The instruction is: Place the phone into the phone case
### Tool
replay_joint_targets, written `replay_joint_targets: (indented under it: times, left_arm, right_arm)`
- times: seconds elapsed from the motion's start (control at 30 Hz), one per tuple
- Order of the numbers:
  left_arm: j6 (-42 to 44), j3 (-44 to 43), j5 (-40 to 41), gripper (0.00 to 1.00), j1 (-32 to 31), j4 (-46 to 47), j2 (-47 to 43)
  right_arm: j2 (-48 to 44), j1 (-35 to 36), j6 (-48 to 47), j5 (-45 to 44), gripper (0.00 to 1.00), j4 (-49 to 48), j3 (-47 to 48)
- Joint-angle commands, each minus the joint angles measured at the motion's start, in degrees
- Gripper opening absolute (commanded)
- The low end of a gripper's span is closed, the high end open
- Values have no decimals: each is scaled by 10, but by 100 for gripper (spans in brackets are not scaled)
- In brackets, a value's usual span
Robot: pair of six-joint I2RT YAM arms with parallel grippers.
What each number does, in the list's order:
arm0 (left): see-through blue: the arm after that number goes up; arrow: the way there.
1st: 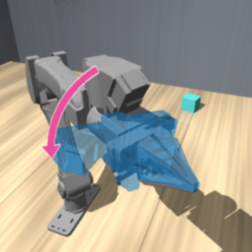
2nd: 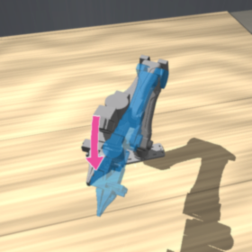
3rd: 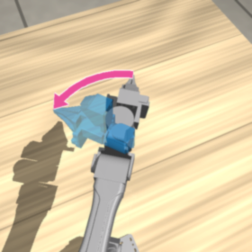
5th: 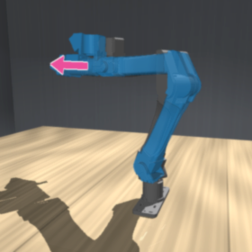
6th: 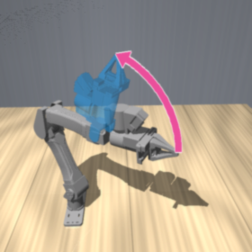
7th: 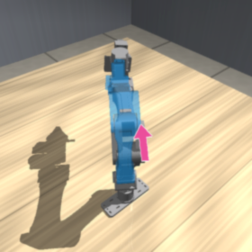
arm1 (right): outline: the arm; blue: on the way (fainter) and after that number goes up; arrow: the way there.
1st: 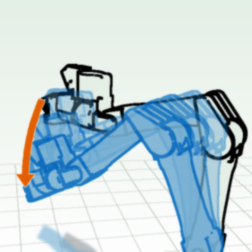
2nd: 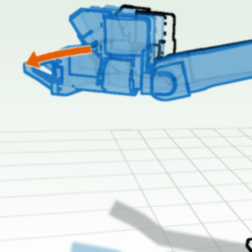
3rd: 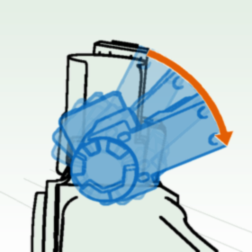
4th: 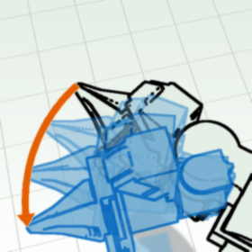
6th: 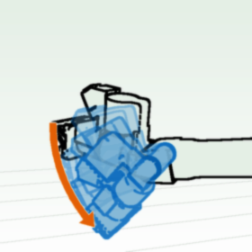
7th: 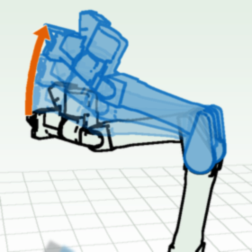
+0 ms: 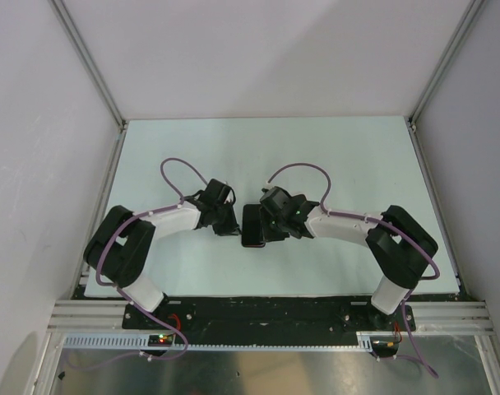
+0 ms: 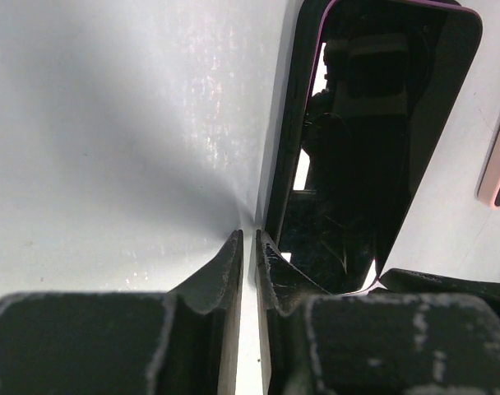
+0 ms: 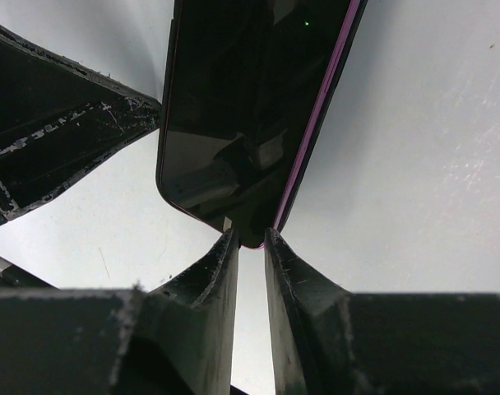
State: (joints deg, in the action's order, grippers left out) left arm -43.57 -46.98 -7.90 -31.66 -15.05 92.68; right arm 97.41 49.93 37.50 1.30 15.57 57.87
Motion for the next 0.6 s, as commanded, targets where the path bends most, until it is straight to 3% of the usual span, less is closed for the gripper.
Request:
replay_joint_targets:
  times: [0.0, 0.57]
  left_arm:
    - [-7, -5, -5, 15, -9, 15, 4]
    - [-11, -3, -3, 15, -14, 17, 3]
  right_arm:
    - [5, 4, 1, -13, 25, -4, 1]
    - [16, 11, -1, -59, 23, 16, 2]
